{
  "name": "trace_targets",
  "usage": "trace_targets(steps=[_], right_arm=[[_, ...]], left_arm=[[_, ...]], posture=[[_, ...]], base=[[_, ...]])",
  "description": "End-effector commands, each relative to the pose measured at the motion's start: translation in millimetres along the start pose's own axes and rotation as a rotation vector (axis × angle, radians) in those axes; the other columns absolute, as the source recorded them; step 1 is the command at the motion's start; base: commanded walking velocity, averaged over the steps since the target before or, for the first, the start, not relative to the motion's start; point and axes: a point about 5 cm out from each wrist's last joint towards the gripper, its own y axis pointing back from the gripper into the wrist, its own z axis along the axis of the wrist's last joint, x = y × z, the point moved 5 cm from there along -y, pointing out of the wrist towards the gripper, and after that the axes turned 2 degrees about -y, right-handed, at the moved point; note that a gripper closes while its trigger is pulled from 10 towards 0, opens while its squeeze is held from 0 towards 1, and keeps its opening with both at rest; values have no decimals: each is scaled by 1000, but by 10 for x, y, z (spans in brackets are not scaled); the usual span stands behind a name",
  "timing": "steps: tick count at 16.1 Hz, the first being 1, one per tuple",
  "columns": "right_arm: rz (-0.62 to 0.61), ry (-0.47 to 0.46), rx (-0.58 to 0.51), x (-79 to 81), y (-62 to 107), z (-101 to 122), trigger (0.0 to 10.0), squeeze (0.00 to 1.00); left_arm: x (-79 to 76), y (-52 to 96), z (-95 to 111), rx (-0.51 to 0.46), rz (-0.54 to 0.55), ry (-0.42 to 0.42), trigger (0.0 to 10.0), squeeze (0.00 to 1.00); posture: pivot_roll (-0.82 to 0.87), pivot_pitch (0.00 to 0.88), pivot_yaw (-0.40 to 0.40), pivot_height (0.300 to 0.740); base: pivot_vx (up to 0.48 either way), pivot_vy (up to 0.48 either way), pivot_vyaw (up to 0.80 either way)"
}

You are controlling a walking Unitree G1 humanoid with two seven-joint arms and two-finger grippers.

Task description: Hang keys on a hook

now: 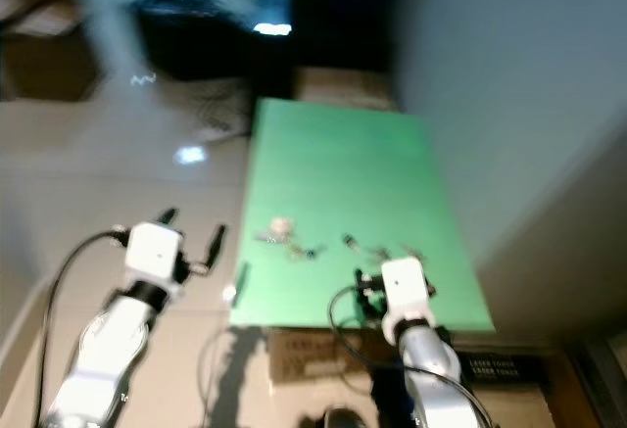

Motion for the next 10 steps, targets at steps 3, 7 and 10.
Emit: trace_targets(steps=[3, 7, 10], right_arm=[[-24, 29, -28, -103, 20, 65, 10000, 0], [1, 54, -33, -59, -10, 114, 10000, 0], [13, 67, -42, -52, -39, 154, 10000, 0]], left_arm=[[-111, -50, 42, -14, -11, -9, 10000, 0], [-40, -38, -8, 12, 38, 35, 10000, 0], [0, -13, -26, 16, 73, 37, 10000, 0]], posture=[[-133, 62, -20, 740], [-128, 60, -35, 740], [-125, 58, -43, 740]], base=[[0, -64, -208], [0, -338, 0], [0, 0, 0]])
